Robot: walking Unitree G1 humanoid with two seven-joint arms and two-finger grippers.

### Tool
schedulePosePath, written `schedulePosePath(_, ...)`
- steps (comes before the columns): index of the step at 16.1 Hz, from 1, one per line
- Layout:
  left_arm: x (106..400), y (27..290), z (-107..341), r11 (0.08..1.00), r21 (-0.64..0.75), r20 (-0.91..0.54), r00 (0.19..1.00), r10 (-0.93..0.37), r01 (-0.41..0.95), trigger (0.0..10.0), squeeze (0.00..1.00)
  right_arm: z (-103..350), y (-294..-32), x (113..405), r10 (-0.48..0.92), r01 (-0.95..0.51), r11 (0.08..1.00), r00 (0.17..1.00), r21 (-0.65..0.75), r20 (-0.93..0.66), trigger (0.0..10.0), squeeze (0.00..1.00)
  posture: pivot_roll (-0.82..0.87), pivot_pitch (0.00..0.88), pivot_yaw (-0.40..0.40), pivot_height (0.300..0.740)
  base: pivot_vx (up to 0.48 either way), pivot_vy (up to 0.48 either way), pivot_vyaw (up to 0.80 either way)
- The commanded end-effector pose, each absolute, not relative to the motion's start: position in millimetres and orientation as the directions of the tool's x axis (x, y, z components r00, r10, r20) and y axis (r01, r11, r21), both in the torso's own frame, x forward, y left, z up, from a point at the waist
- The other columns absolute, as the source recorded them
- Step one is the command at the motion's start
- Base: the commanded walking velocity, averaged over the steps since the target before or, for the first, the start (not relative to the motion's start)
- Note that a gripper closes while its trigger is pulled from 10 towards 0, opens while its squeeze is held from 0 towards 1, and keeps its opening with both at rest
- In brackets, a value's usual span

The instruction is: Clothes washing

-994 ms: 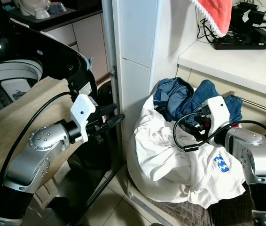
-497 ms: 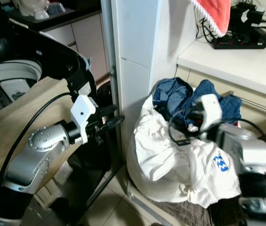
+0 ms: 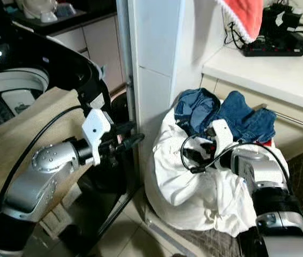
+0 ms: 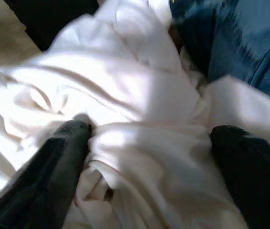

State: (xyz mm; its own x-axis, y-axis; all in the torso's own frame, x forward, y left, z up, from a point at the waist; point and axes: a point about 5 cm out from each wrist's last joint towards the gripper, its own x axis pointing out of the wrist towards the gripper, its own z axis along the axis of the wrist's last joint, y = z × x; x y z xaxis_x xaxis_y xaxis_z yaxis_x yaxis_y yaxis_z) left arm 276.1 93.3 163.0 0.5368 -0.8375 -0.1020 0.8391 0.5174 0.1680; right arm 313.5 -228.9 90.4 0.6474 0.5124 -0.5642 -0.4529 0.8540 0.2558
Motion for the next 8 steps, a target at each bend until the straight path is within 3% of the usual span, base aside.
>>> schedulePosePath(1,271,93,162,0.484,0.15,-0.119,0.502,-0.857,0.862,10.0,0.0,94,-226,317,0.531,-0.474,0.842,0.644,0.258,-0.551,0.0,0.0,-0.18,0.005,0.035,0.74,0.0,0.0,0.0)
schedulePosePath(5,259,93,155,0.387,0.114,-0.19,0.403,-0.895,0.915,10.0,0.0,91,-232,315,0.549,-0.471,0.832,0.627,0.293,-0.553,0.0,0.0,-0.19,0.007,0.038,0.74,0.0,0.0,0.0)
schedulePosePath(8,259,94,154,0.386,0.114,-0.206,0.401,-0.893,0.916,10.0,0.0,92,-232,314,0.57,-0.487,0.818,0.617,0.306,-0.543,0.0,0.0,-0.19,0.009,0.039,0.74,0.0,0.0,0.0)
